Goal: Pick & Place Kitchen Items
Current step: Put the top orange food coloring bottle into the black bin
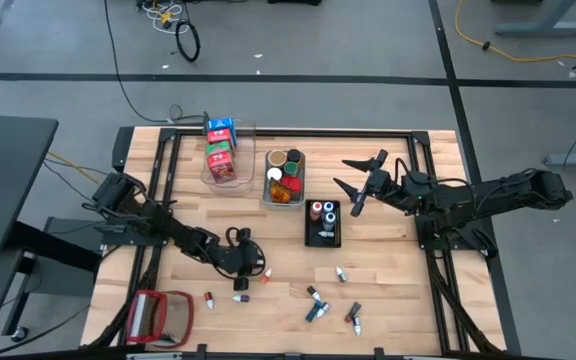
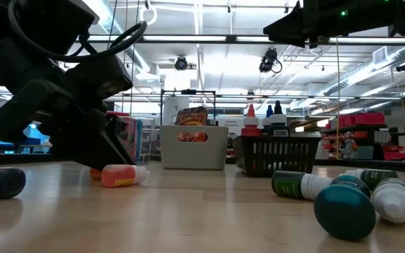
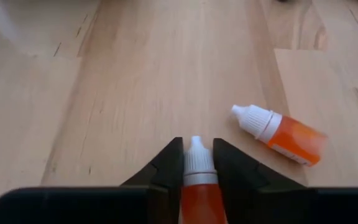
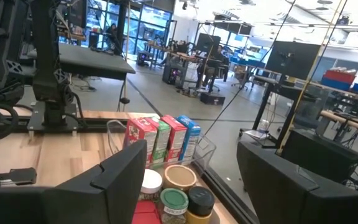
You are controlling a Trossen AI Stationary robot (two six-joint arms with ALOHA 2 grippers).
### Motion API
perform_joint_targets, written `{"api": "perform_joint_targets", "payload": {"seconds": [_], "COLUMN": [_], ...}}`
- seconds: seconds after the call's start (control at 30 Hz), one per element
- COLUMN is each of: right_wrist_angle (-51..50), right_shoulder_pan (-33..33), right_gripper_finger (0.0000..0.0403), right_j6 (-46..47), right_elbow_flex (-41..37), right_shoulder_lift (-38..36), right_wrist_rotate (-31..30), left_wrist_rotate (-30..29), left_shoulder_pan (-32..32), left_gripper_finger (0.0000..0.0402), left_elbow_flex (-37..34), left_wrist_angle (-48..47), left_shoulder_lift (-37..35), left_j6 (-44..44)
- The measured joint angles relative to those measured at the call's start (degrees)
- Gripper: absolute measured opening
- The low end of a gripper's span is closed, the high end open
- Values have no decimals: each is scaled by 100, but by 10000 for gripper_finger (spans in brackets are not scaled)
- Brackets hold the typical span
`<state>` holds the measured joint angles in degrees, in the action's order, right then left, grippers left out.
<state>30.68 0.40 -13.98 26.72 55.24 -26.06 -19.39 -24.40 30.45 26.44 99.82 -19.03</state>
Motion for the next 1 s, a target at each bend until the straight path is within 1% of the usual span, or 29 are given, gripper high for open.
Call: {"api": "perform_joint_targets", "payload": {"seconds": [0.13, 0.23, 0.33, 0.4, 0.5, 0.6, 0.73, 0.83, 0.9, 1.0], "right_wrist_angle": [-2, -2, 0, 0, 0, 0, 0, 13, 13, 13], "right_shoulder_pan": [0, 0, 0, 0, 0, 0, 0, 0, 0, 0], "right_gripper_finger": [261, 261, 261, 261, 261, 261, 261, 261, 261, 261], "right_j6": [0, 0, 0, 0, 0, 0, 0, -2, -2, -26], "right_elbow_flex": [1, 1, 2, 2, 2, 2, 2, 2, 2, 2], "right_shoulder_lift": [0, 0, 0, 0, 0, 0, 0, 0, 0, 0], "right_wrist_rotate": [0, 0, 0, 0, 0, 0, 0, 0, -2, -2], "left_wrist_rotate": [-67, -198, -309, -400, -346, -206, -129, 156, 353, 423], "left_shoulder_pan": [17, 99, 304, 492, 862, 1214, 1484, 1607, 1665, 1724], "left_gripper_finger": [79, 92, 97, 89, 75, 75, 99, 107, 102, 83], "left_elbow_flex": [-10, -20, -10, 109, 391, 810, 1467, 1838, 1979, 2096], "left_wrist_angle": [149, 237, 432, 478, 498, 524, 558, 538, 579, 555], "left_shoulder_lift": [9, 23, 32, 32, 32, 32, 66, 72, 72, 72], "left_j6": [91, 64, 106, 146, 590, 1154, 2010, 2600, 2706, 2576]}}
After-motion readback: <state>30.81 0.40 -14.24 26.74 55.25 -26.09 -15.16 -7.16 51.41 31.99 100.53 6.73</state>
